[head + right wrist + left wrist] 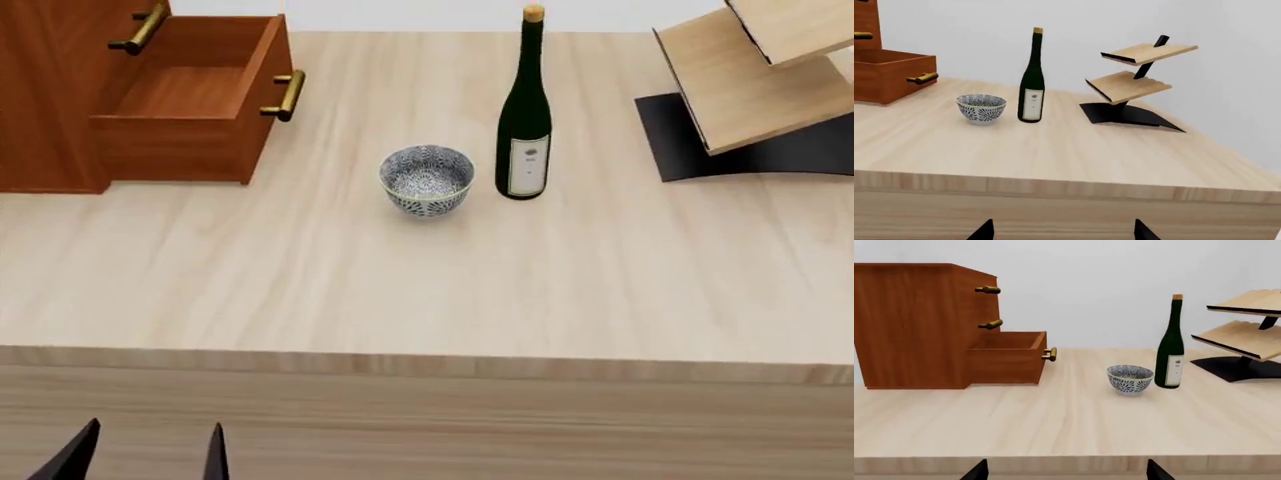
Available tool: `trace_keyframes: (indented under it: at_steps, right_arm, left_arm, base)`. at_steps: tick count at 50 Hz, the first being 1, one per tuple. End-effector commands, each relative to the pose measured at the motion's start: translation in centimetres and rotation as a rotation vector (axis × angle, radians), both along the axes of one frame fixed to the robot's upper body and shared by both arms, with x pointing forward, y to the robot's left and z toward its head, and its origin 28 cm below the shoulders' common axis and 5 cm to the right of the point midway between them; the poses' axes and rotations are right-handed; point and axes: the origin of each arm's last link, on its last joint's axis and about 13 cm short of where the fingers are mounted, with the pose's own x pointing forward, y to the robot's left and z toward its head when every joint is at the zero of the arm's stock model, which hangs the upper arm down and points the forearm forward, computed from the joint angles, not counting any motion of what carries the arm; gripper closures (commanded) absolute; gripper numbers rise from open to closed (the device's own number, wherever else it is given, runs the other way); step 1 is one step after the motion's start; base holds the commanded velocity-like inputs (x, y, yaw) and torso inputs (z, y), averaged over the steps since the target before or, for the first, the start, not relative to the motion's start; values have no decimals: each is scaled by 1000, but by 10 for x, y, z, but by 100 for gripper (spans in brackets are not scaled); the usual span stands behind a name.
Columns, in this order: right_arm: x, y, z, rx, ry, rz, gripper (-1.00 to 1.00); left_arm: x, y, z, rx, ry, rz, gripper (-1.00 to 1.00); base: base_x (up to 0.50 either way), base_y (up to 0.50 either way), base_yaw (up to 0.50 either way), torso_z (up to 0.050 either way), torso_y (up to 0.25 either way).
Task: Put the bowl in the bottom drawer of the cabinet.
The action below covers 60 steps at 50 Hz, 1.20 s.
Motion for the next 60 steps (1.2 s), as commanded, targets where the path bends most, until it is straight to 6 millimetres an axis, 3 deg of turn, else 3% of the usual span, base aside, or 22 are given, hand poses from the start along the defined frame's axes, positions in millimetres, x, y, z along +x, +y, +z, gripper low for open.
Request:
trace_keyframes:
  at_steps: [1, 24, 28, 37, 40, 43, 46, 49, 60]
  right_arm:
    - [3, 0, 1, -13, 3, -2, -100]
    - [5, -2, 5, -30, 3, -13, -100]
    - [-3, -13, 39, -11, -5, 0, -100]
    - [-48, -43, 134, -215, -124, -78, -100]
    - [-54, -54, 143, -241, -187, -170, -100]
    - [-59, -59, 146, -248, -178, -111, -100]
    - [-63, -66, 148, -265, -200, -142, -100]
    - [-65, -70, 151, -287, -225, -167, -100]
    - [-63, -91, 167, -290, -295, -246, -100]
  left_arm:
    - [4, -1, 4, 8, -8, -13, -100]
    - [9, 0, 7, -1, -15, -6, -100]
    - [4, 12, 33, -5, -6, -53, -100]
    - [-10, 58, 119, 47, -55, 37, -100]
    - [-18, 67, 134, 12, -24, -3, -100]
    - [-26, 72, 146, -51, -3, -61, -100]
    - [-30, 74, 156, -4, -54, -16, -100]
    - [-31, 75, 159, 75, -97, 8, -100]
    - [-26, 79, 181, 60, -167, 50, -100]
  base:
    - [0, 0, 0, 50, 0]
    - [0, 0, 0, 50, 0]
    - [0, 0, 0, 11, 0]
    - [0, 0, 0, 0, 0]
    - [0, 0, 0, 0, 0]
    - [0, 0, 0, 0, 0]
    - [0, 0, 0, 0, 0]
    - [0, 0, 0, 0, 0]
    - [0, 0, 0, 0, 0]
